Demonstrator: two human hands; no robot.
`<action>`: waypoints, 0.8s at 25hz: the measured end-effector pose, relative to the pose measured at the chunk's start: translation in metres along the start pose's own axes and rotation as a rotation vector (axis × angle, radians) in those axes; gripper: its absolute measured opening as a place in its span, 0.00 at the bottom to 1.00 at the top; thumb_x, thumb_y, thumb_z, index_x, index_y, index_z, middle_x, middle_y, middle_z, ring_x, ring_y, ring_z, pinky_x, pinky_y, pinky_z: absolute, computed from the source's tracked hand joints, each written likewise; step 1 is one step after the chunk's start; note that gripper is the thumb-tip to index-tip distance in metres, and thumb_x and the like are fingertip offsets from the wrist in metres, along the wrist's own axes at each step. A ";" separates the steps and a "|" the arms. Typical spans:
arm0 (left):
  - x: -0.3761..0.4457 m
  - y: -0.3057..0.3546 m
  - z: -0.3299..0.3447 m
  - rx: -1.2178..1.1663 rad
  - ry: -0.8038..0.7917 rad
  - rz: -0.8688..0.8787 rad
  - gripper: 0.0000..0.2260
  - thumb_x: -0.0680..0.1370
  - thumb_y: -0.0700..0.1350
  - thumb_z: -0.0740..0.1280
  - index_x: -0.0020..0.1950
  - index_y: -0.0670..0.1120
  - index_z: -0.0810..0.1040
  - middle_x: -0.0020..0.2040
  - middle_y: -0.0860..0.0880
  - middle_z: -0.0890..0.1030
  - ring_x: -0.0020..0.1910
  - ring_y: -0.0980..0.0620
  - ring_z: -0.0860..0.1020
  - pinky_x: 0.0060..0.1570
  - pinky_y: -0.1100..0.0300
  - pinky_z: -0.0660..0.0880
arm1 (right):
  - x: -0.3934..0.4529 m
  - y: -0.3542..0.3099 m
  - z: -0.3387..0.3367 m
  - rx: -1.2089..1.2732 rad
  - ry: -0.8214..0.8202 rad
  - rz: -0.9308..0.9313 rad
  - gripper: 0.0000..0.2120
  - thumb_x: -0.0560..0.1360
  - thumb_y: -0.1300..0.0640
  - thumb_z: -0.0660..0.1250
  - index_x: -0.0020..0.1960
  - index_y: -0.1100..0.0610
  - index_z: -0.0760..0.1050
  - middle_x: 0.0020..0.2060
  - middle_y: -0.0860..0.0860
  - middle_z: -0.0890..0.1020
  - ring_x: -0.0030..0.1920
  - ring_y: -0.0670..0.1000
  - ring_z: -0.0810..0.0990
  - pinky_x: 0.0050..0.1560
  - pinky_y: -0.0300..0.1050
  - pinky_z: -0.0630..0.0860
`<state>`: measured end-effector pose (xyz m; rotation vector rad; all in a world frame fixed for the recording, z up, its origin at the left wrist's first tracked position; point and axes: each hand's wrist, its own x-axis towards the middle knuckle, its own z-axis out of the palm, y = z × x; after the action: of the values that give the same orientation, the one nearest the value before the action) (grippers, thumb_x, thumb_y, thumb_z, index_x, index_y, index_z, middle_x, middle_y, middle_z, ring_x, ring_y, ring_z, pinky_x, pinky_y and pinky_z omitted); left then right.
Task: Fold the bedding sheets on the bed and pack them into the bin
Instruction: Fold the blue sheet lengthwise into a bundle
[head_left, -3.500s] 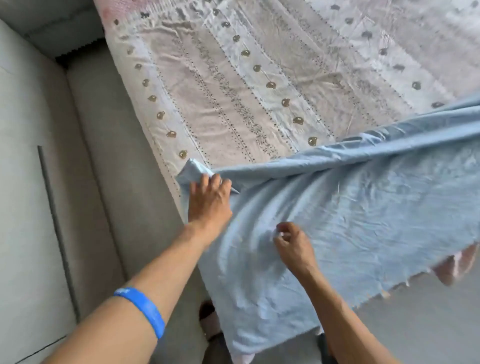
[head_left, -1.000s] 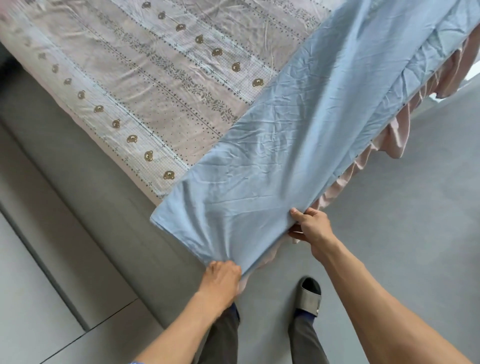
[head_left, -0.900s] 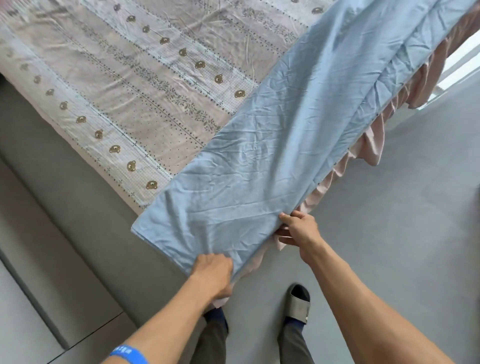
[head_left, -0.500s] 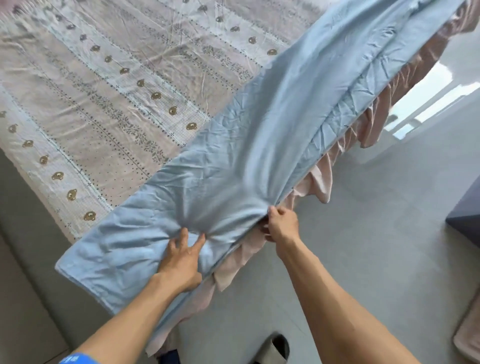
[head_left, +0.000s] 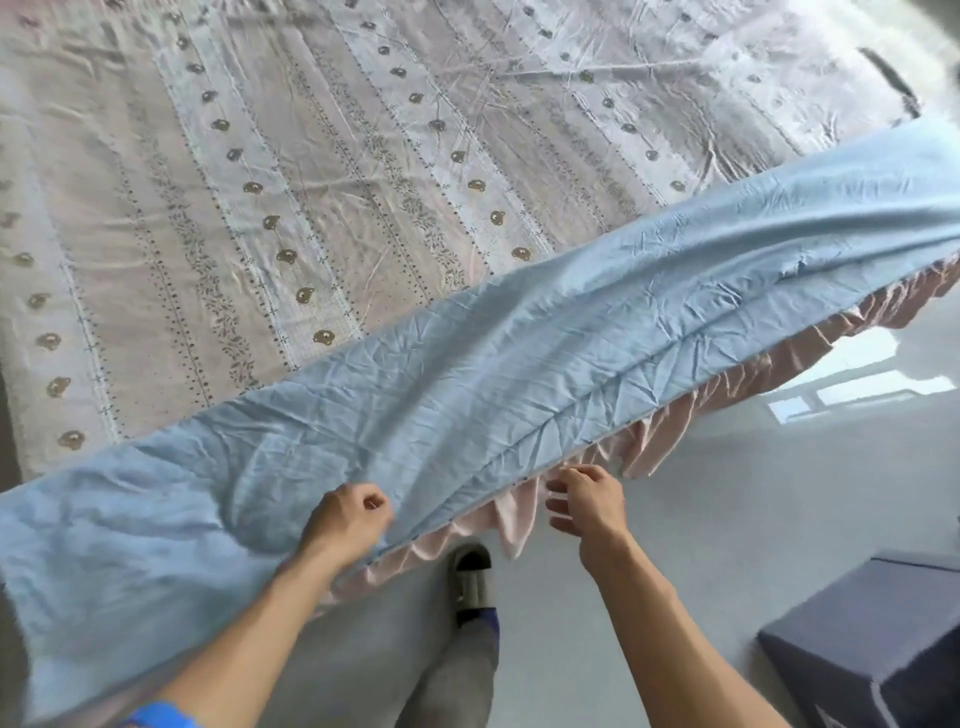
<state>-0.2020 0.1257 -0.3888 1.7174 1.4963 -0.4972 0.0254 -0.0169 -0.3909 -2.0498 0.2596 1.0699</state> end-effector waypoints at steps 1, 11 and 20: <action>-0.001 0.031 0.019 -0.181 0.003 0.008 0.07 0.73 0.46 0.69 0.35 0.50 0.80 0.35 0.53 0.83 0.42 0.50 0.81 0.42 0.59 0.73 | 0.010 -0.011 -0.015 -0.037 0.015 0.017 0.03 0.75 0.61 0.63 0.47 0.58 0.75 0.44 0.58 0.83 0.39 0.55 0.80 0.40 0.50 0.78; 0.047 0.242 0.110 -1.828 0.350 -0.799 0.04 0.79 0.36 0.62 0.50 0.41 0.76 0.43 0.46 0.79 0.39 0.53 0.78 0.36 0.61 0.74 | 0.174 -0.131 -0.121 0.162 -0.051 -0.016 0.10 0.79 0.66 0.60 0.57 0.55 0.73 0.45 0.54 0.81 0.40 0.54 0.79 0.40 0.48 0.76; 0.074 0.300 0.148 -1.768 0.808 -0.998 0.11 0.76 0.44 0.72 0.37 0.47 0.71 0.36 0.50 0.75 0.30 0.55 0.72 0.21 0.66 0.69 | 0.271 -0.154 -0.130 0.350 -0.005 0.049 0.11 0.77 0.56 0.70 0.58 0.56 0.80 0.57 0.58 0.81 0.56 0.58 0.81 0.58 0.55 0.79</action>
<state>0.1299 0.0623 -0.4425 -0.3711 2.0697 1.0047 0.3491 0.0369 -0.4695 -1.7346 0.4625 0.9811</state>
